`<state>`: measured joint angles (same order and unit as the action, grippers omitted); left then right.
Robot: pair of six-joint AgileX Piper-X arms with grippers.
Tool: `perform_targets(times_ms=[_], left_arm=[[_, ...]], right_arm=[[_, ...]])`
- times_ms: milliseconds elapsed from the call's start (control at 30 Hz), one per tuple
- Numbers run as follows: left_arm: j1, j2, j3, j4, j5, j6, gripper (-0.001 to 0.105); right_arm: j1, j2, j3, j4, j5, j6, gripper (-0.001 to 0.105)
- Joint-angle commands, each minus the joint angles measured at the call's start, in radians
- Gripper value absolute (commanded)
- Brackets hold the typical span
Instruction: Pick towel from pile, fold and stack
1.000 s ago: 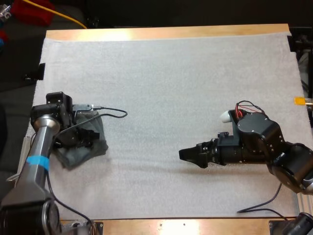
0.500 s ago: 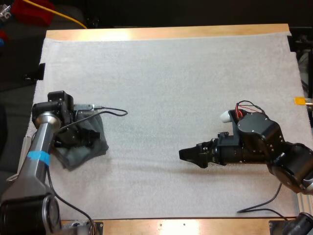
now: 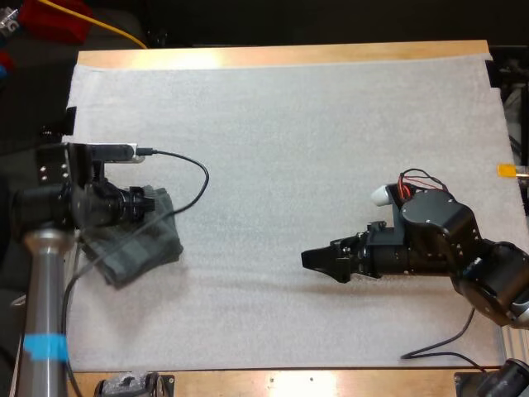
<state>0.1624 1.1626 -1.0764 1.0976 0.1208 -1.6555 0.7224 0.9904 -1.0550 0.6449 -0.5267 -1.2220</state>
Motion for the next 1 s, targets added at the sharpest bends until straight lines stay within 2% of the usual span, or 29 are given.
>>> perform_targets(times_ms=[0, 200, 300, 367, 500, 700, 833, 967], left_arm=[[-0.004, -0.026, -0.006, 0.005, 0.029, -0.007, 0.068], [-0.004, -0.167, -0.006, 0.005, 0.059, -0.016, 0.068], [-0.004, -0.225, -0.006, 0.012, 0.097, -0.016, 0.068], [-0.004, -0.260, -0.006, 0.021, 0.120, -0.016, 0.068], [-0.004, -0.302, -0.006, 0.040, 0.142, -0.031, 0.068], [-0.059, -0.348, -0.006, 0.046, 0.160, -0.046, 0.068], [-0.107, -0.372, -0.006, 0.046, 0.159, -0.046, 0.068], [-0.113, -0.399, -0.006, 0.046, 0.152, -0.046, 0.068]], right_arm=[[0.002, -0.006, -0.007, -0.014, -0.008, -0.015, 0.075], [0.002, -0.006, -0.007, -0.021, -0.004, -0.028, 0.075], [0.002, -0.006, -0.007, -0.021, 0.051, -0.038, 0.075], [0.000, -0.006, -0.007, -0.021, 0.128, -0.041, 0.075], [-0.024, -0.004, -0.007, -0.018, 0.146, -0.071, 0.075], [-0.147, -0.004, -0.007, 0.046, 0.149, -0.144, 0.075], [-0.281, -0.004, -0.007, 0.127, 0.149, -0.226, 0.075], [-0.403, -0.006, -0.007, 0.171, 0.149, -0.283, 0.075]])
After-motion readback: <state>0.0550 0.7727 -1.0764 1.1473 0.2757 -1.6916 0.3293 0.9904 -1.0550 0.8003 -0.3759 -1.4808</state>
